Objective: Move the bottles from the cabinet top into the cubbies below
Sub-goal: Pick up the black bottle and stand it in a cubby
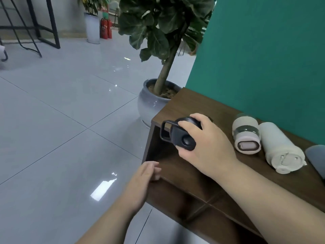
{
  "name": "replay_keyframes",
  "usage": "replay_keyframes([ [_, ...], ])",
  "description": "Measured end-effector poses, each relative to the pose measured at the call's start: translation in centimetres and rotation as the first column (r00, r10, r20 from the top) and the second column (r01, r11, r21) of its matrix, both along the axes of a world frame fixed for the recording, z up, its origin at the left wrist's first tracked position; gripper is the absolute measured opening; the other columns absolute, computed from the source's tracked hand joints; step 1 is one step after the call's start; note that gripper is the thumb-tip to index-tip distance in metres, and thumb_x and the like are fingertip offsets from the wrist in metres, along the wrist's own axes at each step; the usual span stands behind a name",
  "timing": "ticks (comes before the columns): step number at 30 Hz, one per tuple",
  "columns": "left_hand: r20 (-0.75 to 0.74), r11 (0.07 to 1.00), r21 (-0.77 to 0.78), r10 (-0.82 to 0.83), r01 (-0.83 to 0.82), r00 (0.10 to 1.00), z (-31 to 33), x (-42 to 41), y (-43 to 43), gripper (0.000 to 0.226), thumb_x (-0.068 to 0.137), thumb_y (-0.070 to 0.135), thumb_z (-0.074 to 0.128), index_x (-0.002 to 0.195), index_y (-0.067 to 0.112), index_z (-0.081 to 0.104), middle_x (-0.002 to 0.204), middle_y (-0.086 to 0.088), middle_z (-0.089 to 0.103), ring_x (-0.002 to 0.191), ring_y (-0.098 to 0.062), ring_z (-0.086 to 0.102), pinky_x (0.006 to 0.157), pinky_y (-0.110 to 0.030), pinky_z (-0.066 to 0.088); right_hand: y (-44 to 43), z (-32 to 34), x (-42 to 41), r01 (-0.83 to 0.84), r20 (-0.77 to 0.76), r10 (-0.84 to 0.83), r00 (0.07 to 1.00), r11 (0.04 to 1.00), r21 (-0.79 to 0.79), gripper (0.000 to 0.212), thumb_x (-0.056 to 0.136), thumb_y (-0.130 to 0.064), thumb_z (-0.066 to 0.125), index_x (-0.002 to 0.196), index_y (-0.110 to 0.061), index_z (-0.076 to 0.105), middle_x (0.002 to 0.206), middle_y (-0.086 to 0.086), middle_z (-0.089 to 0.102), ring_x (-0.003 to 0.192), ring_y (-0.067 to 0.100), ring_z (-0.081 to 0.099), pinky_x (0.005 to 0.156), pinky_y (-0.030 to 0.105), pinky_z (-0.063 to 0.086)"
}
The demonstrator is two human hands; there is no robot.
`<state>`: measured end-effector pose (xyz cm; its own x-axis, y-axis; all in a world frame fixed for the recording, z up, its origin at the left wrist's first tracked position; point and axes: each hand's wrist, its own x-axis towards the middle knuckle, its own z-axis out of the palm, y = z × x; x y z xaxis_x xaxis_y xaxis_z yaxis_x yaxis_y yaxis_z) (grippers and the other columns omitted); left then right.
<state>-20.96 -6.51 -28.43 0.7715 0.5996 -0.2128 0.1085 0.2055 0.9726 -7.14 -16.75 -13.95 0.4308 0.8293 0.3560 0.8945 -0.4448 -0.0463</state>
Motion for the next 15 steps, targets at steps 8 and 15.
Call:
replay_keyframes([
  [8,0.154,0.989,0.14,0.018,-0.039,0.988,-2.9,0.4,0.1,0.087,0.064,0.029,0.091,0.141,0.037,0.051,0.138,0.011,0.067,0.128,-0.016,0.065,0.11,-0.05,0.052,-0.4,-2.5,-6.6,0.06,-0.401,0.045,0.915,0.968,0.245,0.059,0.066,-0.046,0.076,0.121,-0.043,0.055,0.123,-0.021,0.05,0.111,-0.004,0.052,0.085,0.005,0.044],
  [15,0.068,0.951,0.306,-0.074,0.05,0.995,-7.0,3.3,-0.9,0.065,0.075,0.021,0.088,0.131,0.039,0.06,0.125,0.02,0.071,0.118,-0.001,0.068,0.093,-0.02,0.057,0.1,-11.2,-4.5,0.328,-0.736,-0.093,0.67,0.927,0.181,0.07,0.06,-0.045,0.084,0.122,-0.046,0.052,0.12,-0.024,0.057,0.109,-0.003,0.057,0.089,0.019,0.052],
])
